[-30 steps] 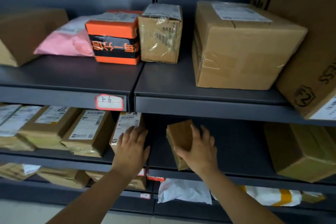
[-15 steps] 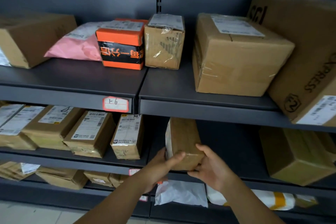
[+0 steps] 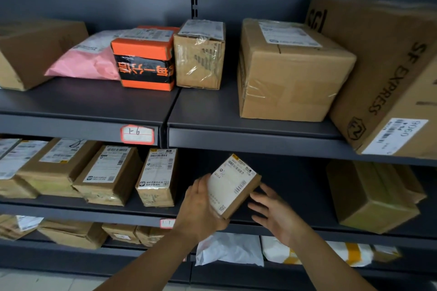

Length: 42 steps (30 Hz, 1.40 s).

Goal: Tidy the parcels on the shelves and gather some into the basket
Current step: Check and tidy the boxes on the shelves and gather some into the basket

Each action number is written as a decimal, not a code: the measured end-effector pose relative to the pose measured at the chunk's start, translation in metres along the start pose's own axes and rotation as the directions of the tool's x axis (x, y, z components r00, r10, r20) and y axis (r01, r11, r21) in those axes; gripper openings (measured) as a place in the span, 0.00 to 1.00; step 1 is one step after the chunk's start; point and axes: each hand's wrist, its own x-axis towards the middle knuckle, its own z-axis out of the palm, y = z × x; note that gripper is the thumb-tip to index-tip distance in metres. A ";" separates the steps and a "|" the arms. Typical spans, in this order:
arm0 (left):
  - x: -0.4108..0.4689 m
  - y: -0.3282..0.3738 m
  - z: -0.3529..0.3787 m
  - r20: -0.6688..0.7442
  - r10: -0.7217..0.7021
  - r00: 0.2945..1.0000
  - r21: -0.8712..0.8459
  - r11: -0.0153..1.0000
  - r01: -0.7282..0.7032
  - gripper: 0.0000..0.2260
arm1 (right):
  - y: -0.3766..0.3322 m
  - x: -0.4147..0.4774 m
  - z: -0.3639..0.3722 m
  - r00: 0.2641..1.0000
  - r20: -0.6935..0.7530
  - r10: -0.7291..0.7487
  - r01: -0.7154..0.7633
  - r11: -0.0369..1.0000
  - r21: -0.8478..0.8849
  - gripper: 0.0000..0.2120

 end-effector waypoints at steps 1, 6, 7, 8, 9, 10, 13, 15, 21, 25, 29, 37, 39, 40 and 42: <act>0.000 -0.003 0.002 -0.016 -0.014 1.000 0.007 1.000 0.014 0.48 | 0.000 0.000 0.001 1.000 0.007 -0.002 0.002 1.000 -0.013 0.33; 0.004 -0.003 0.011 -0.057 -0.147 0.987 0.013 0.989 0.148 0.51 | 0.005 0.000 -0.001 0.999 0.016 -0.033 0.034 0.993 -0.116 0.32; 0.005 -0.004 0.013 -0.033 -0.187 0.982 0.035 0.982 0.188 0.52 | 0.006 -0.002 -0.004 0.999 0.010 -0.035 0.036 0.989 -0.144 0.31; 0.007 -0.004 0.015 -0.009 -0.219 0.976 0.078 0.973 0.219 0.51 | 0.006 -0.003 -0.008 0.999 0.002 -0.037 0.037 0.985 -0.166 0.31; 0.008 -0.005 0.018 0.012 -0.245 0.969 0.135 0.961 0.242 0.49 | 0.007 -0.004 -0.013 0.999 -0.008 -0.040 0.038 0.982 -0.183 0.31; 0.009 -0.005 0.019 0.025 -0.270 0.963 0.190 0.947 0.261 0.47 | 0.007 -0.005 -0.018 0.999 -0.022 -0.046 0.040 0.979 -0.198 0.30; 0.014 -0.003 0.023 0.003 -0.317 0.948 0.299 0.905 0.302 0.40 | 0.009 -0.007 -0.036 0.996 -0.067 -0.063 0.045 0.969 -0.243 0.29; 0.018 -0.003 0.025 -0.024 -0.338 0.941 0.350 0.879 0.325 0.39 | 0.010 -0.006 -0.046 0.992 -0.105 -0.069 0.040 0.966 -0.255 0.29; 0.034 0.002 0.020 -0.047 -0.242 0.969 0.626 0.749 0.218 0.40 | 0.014 0.004 -0.063 0.985 -0.163 -0.057 0.010 0.962 -0.273 0.29; 0.045 0.022 0.027 0.018 0.079 0.997 0.644 0.762 -0.072 0.38 | 0.006 0.001 -0.072 0.973 -0.195 -0.121 0.039 0.924 -0.381 0.29; 0.061 0.054 0.050 0.096 0.356 0.930 0.589 0.733 -0.341 0.31 | -0.007 -0.017 -0.100 0.794 -0.210 -0.570 0.041 0.394 -0.918 0.25; 0.073 0.106 0.078 0.146 0.506 0.850 0.561 0.665 -0.493 0.28 | -0.036 -0.043 -0.189 0.567 -0.619 -0.543 -0.519 0.348 -0.781 0.39; 0.074 0.110 0.079 0.164 0.515 0.841 0.559 0.653 -0.510 0.28 | -0.034 -0.038 -0.203 0.626 -0.659 -0.417 -0.512 0.417 -0.750 0.43; 0.075 0.110 0.079 0.180 0.512 0.840 0.560 0.649 -0.515 0.28 | -0.034 -0.036 -0.205 0.629 -0.652 -0.423 -0.488 0.438 -0.755 0.43; 0.076 0.107 0.077 0.184 0.513 0.838 0.570 0.639 -0.516 0.27 | -0.034 -0.034 -0.204 0.614 -0.643 -0.458 -0.438 0.480 -0.760 0.43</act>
